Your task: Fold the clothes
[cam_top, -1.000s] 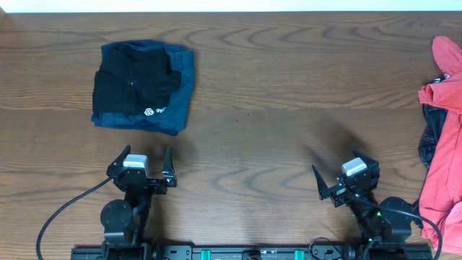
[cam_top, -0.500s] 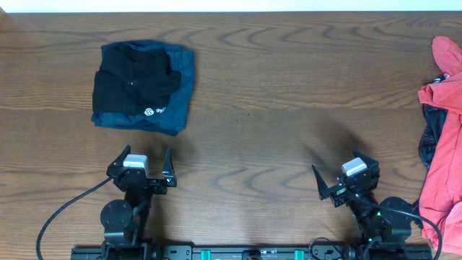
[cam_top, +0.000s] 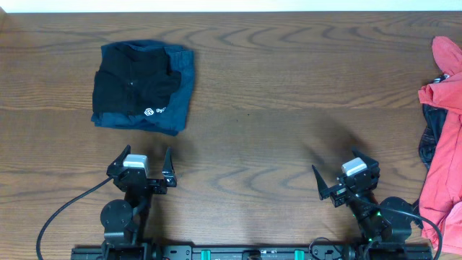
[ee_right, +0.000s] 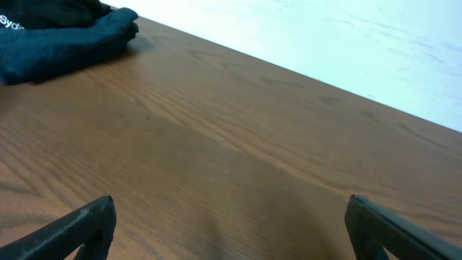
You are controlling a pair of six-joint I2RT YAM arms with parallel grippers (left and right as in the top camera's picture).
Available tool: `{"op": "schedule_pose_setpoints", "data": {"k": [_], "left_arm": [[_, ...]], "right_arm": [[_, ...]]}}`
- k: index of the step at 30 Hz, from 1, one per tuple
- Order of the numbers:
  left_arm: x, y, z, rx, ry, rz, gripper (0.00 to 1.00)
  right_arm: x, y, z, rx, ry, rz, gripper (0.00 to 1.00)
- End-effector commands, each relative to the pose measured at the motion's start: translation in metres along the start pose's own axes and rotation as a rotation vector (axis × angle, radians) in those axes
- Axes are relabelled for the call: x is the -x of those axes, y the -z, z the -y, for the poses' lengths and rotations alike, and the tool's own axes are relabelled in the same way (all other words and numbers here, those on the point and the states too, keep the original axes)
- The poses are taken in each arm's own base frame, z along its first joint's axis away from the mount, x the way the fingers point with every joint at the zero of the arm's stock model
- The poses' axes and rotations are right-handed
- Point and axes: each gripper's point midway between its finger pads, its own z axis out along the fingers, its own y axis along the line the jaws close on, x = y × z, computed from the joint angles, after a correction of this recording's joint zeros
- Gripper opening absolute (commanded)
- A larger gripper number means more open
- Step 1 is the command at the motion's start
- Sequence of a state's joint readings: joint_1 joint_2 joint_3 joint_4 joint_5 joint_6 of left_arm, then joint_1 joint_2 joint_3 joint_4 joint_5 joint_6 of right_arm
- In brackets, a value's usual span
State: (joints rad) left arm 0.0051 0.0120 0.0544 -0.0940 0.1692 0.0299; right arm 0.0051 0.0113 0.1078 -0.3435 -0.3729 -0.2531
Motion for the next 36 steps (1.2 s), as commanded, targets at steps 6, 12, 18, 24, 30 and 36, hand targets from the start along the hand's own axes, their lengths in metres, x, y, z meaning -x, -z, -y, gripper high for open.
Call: {"op": "schedule_pose_setpoints", "data": {"k": [6,12,18,24,30,36], "left_arm": [[-0.013,-0.002,-0.001,0.001,0.000,-0.026,0.98],[-0.013,-0.002,-0.001,0.001,0.000,-0.026,0.98],[-0.013,-0.002,0.006,-0.034,0.004,-0.023,0.98],[-0.013,-0.001,0.021,-0.121,0.081,-0.033,0.98],[-0.012,-0.001,0.026,-0.150,0.136,-0.045,0.98],[0.035,0.011,0.030,-0.162,0.154,-0.011,0.98]], "right_arm": [[0.000,0.000,-0.003,0.011,-0.010,0.004,0.99],[0.000,0.000,-0.003,0.011,-0.010,0.004,0.99],[0.002,0.000,-0.003,0.015,-0.007,0.013,0.99],[0.010,0.001,-0.015,0.086,0.001,0.049,0.99],[0.068,0.014,-0.034,0.222,-0.001,0.288,0.99],[0.100,0.020,-0.013,0.139,-0.135,0.347,0.99]]}}
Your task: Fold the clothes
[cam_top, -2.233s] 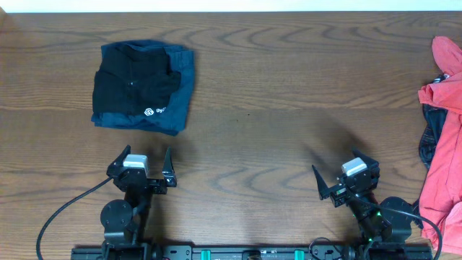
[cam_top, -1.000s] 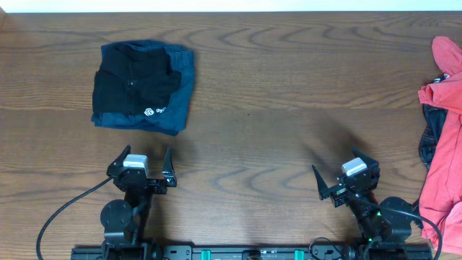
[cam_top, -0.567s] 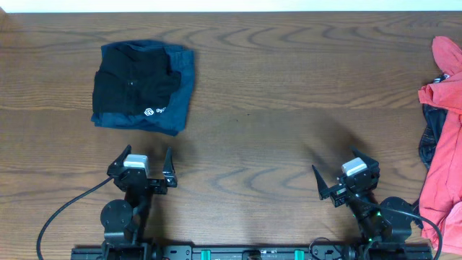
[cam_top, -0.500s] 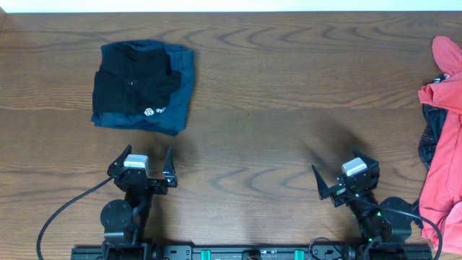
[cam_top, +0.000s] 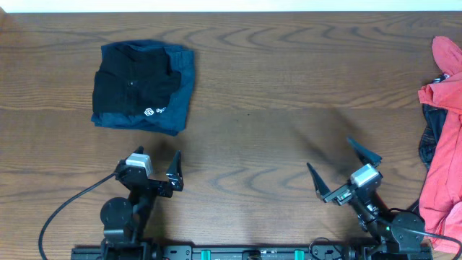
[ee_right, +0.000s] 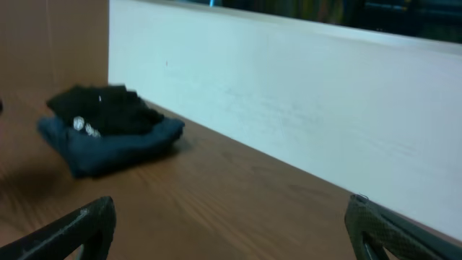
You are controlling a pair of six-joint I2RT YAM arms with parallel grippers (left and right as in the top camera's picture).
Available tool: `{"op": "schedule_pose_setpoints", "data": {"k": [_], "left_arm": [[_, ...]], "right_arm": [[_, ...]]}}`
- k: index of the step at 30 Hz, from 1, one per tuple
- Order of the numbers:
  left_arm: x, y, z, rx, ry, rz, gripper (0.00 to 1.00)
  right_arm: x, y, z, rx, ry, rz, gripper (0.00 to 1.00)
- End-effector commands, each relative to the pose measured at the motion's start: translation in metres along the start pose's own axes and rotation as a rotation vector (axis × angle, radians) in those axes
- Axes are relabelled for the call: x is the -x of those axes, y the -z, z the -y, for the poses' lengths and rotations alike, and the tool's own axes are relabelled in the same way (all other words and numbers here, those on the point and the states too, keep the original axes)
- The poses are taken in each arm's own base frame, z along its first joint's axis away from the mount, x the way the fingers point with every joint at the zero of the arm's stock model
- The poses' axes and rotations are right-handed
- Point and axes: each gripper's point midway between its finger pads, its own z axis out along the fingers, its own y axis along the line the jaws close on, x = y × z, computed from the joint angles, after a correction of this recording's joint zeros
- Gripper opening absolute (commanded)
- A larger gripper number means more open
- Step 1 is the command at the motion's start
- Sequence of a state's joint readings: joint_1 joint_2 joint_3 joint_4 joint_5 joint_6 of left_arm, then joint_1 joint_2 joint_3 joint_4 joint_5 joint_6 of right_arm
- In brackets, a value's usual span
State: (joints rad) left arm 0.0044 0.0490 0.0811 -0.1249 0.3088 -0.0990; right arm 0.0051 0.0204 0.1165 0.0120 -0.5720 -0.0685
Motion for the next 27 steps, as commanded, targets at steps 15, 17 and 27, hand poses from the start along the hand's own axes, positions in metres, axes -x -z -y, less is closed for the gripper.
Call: {"op": "schedule_pose_setpoints", "data": {"k": [15,17,27], "left_arm": [[0.097,-0.014,0.016,0.088,0.177,-0.569,0.98],[0.104,-0.021,0.015,0.098,0.192,-0.626,0.98],[0.104,-0.033,0.018,0.078,0.229,-0.712,0.98]], "right_arm": [[-0.016,-0.076,0.063,-0.022,-0.367,-0.682,0.99],[-0.030,-0.086,0.072,-0.007,-0.366,-0.793,0.99],[-0.078,-0.129,0.114,-0.106,-0.648,-1.001,0.99]]}}
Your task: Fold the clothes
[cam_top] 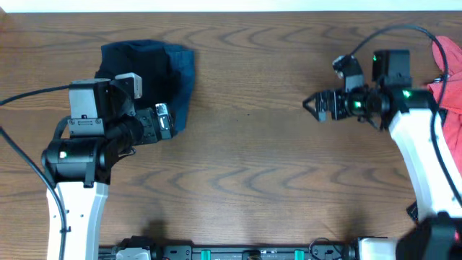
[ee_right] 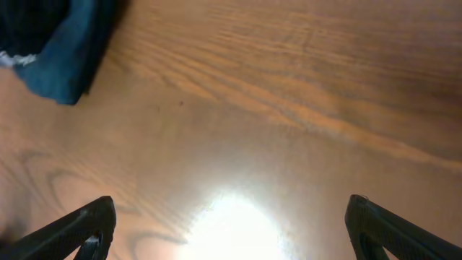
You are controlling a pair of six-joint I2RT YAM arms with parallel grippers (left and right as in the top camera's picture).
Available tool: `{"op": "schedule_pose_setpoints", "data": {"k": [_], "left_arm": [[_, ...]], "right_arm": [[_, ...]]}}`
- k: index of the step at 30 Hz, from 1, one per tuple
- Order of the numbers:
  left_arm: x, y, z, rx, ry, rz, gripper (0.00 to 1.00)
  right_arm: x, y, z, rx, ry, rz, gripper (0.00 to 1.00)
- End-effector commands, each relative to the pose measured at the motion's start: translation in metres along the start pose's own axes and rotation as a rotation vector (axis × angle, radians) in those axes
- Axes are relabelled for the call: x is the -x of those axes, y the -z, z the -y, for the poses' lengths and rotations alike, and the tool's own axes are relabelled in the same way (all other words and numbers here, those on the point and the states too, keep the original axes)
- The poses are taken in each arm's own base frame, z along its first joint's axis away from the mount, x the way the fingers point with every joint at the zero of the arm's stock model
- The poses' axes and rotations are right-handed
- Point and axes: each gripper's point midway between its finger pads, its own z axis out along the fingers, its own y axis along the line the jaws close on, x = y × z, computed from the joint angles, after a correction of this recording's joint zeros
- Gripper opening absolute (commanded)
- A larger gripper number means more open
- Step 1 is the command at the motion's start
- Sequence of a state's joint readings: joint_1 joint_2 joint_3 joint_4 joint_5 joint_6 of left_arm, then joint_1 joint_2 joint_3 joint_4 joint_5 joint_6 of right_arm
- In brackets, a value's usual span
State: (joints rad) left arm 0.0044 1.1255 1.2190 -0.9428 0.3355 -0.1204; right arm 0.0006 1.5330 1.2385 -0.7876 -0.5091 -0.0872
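A folded stack of dark navy and black clothes lies at the table's far left; its blue edge shows at the top left of the right wrist view. My left gripper hangs by the stack's near right corner, and the arm covers part of the pile. Its jaws are too foreshortened to read. A heap of red clothes lies at the right edge. My right gripper is just left of that heap, pointing left. It is open above bare wood, with nothing between its fingers.
The wooden table runs across the whole view, with a white wall along its far edge. The arm bases and black cables sit at the near edge. A glare patch lies on the wood below my right gripper.
Both arms have left their low pose at the near edge. The left gripper is now by the folded dark stack, and the right one is at the far right near the red heap, looking down at the table.
Both grippers first sat open at the near edge, with the folded dark stack at the far left and the red heap at the right. Then the right gripper was tilted up towards the wall. Now both arms are out over the table and the clothes have not moved.
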Motion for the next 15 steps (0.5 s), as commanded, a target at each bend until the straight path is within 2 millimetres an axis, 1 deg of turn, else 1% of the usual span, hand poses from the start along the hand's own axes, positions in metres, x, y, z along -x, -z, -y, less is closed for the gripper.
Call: {"op": "schedule_pose_setpoints", "data": {"k": [1,2,6,8,11,15], "left_arm": [[0.002,0.006,0.007,-0.027,-0.001,0.006,0.98],[0.002,0.006,0.007,-0.027,0.000,0.005,0.98],[0.001,0.006,0.007,-0.026,0.001,0.001,0.98],[0.001,0.006,0.007,-0.026,0.000,0.002,0.98],[0.001,0.006,0.007,-0.026,0.000,0.002,0.98],[0.001,0.006,0.007,-0.025,0.001,0.001,0.98]], "right_arm": [[0.031,0.010,0.038,-0.137,-0.158,0.062,0.99],[0.040,0.017,0.061,-0.226,-0.221,0.086,0.99],[0.065,0.045,0.130,-0.442,-0.387,0.171,0.99],[0.072,0.052,0.152,-0.471,-0.427,0.191,0.99],[0.073,0.059,0.193,-0.528,-0.505,0.191,0.99],[0.067,0.068,0.248,-0.623,-0.582,0.187,0.99]]}}
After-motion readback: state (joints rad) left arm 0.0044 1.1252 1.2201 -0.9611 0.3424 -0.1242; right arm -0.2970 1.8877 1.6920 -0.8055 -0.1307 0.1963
